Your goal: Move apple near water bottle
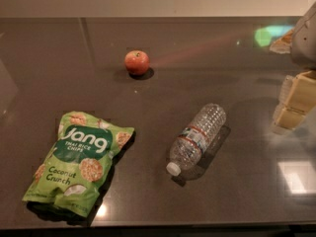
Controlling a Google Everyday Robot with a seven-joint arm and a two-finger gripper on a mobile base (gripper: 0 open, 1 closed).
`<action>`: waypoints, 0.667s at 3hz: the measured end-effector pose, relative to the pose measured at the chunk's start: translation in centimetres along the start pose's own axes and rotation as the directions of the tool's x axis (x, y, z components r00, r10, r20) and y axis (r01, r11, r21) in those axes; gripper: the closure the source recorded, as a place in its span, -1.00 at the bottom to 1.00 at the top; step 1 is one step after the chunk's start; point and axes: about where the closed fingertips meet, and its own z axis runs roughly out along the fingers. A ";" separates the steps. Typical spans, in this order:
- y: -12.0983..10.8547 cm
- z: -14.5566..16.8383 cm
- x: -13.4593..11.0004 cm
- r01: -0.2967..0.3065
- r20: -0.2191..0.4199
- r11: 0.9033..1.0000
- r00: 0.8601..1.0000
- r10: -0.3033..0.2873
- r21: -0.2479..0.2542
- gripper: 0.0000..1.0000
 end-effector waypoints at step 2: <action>-1.1 1.4 -2.1 0.011 0.050 1.000 0.999 -0.012 0.003 -1.00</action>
Offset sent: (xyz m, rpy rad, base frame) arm 0.0500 0.0494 -0.0207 0.1139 -0.0248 0.0612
